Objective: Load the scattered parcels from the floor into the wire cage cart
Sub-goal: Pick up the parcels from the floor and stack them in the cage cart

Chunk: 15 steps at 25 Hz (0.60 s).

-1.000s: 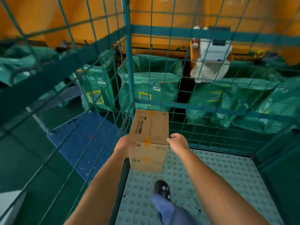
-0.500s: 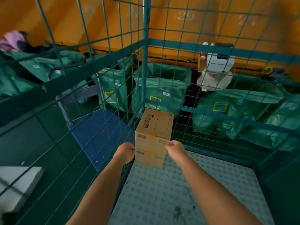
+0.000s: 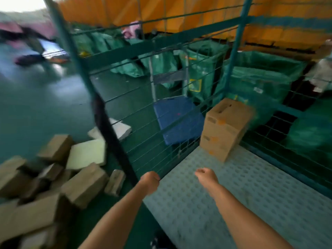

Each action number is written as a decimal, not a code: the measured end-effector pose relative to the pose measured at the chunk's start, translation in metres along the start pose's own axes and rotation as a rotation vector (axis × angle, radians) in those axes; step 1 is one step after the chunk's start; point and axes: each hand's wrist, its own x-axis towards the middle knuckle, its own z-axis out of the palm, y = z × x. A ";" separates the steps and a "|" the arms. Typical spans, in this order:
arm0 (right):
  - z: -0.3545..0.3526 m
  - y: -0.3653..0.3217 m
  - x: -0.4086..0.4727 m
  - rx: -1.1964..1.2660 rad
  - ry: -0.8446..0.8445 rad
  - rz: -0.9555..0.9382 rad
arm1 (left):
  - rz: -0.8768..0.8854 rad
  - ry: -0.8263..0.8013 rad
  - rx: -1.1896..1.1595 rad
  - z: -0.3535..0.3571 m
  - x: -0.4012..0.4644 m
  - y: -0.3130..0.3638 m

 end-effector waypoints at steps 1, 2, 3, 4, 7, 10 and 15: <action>0.018 0.008 -0.012 -0.024 -0.050 -0.002 | -0.027 0.009 -0.020 0.004 -0.022 -0.020; 0.035 0.013 -0.023 -0.047 -0.101 -0.011 | -0.072 0.045 -0.067 0.006 -0.041 -0.040; 0.053 0.015 -0.034 -0.070 -0.150 -0.022 | -0.126 0.089 -0.139 0.007 -0.057 -0.061; 0.070 0.014 -0.044 -0.090 -0.189 -0.039 | -0.168 0.130 -0.197 0.005 -0.072 -0.080; 0.125 -0.002 -0.076 -0.135 -0.308 -0.095 | -0.265 0.193 -0.317 -0.007 -0.109 -0.136; 0.188 -0.029 -0.098 -0.188 -0.395 -0.175 | -0.344 0.280 -0.424 -0.028 -0.128 -0.196; 0.299 -0.086 -0.123 -0.251 -0.494 -0.184 | -0.451 0.361 -0.572 -0.066 -0.139 -0.297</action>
